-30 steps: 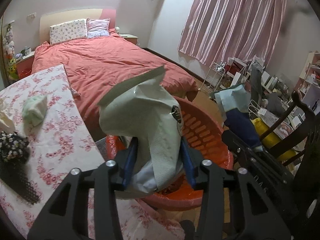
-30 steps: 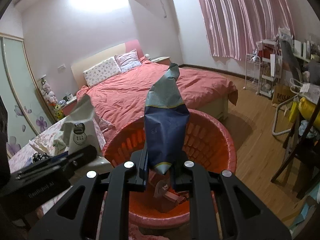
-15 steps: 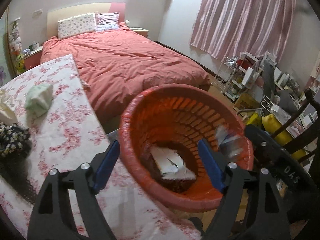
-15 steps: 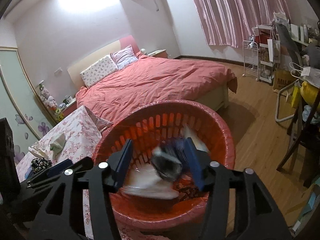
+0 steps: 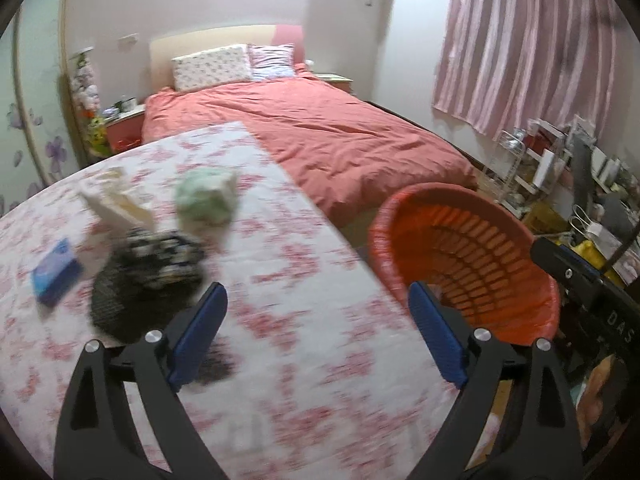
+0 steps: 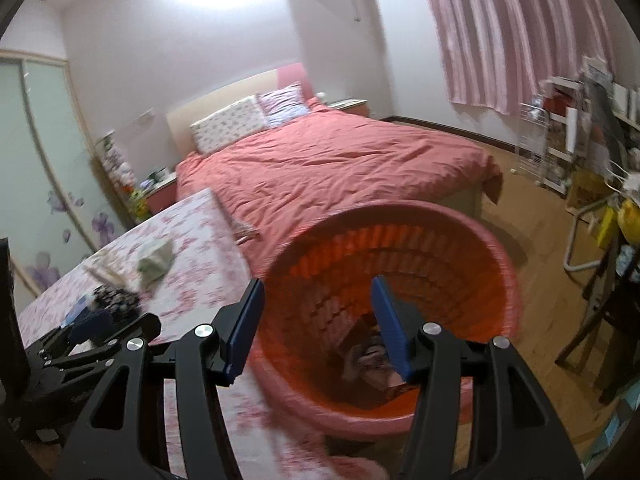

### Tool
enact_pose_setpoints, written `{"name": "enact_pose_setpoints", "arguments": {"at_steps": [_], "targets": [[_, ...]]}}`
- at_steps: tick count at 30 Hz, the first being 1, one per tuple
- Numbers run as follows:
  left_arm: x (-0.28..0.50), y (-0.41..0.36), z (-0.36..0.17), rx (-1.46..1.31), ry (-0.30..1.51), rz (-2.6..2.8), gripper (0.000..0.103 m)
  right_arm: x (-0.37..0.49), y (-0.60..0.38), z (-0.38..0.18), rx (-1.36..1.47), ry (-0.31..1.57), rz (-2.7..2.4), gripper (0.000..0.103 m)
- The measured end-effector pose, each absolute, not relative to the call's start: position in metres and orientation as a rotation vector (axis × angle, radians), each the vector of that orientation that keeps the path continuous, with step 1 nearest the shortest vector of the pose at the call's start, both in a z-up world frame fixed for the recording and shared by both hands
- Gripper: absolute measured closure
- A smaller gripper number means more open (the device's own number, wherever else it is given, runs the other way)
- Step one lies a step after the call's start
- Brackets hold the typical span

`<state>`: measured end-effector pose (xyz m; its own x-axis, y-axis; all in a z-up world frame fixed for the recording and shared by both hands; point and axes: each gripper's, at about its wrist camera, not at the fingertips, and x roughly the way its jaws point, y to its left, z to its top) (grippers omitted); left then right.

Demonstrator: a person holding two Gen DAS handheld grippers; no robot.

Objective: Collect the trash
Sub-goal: 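Move both tools back over the items on the bed, then grasp the floral scrunchie with the right tool while the left tool grasps the black mesh pad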

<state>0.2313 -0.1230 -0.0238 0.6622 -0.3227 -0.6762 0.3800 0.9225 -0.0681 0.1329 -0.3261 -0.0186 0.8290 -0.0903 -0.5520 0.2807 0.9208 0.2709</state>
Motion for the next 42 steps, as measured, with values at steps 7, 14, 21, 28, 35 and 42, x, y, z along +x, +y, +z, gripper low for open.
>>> {"name": "enact_pose_setpoints", "arguments": {"at_steps": [7, 14, 21, 28, 35, 42], "targets": [[0.237, -0.046, -0.020, 0.051, 0.728, -0.252, 0.013, 0.153, -0.259, -0.019, 0.273, 0.621, -0.038, 0.048], [0.245, 0.025, -0.025, -0.010, 0.751, -0.124, 0.013, 0.176, -0.207, -0.018, 0.216, 0.654, 0.079, 0.051], [0.244, 0.069, -0.027, -0.050, 0.752, -0.065, 0.013, 0.204, -0.156, -0.015, 0.181, 0.678, 0.184, 0.061], [0.246, 0.084, -0.029, -0.075, 0.764, -0.060, 0.013, 0.234, -0.124, -0.021, 0.142, 0.718, 0.220, 0.072], [0.251, 0.081, -0.035, -0.089, 0.777, -0.099, 0.013, 0.237, -0.123, -0.027, 0.113, 0.726, 0.181, 0.102], [0.255, 0.062, -0.038, -0.087, 0.792, -0.145, 0.015, 0.219, -0.141, -0.007, 0.130, 0.617, 0.111, 0.102]]}}
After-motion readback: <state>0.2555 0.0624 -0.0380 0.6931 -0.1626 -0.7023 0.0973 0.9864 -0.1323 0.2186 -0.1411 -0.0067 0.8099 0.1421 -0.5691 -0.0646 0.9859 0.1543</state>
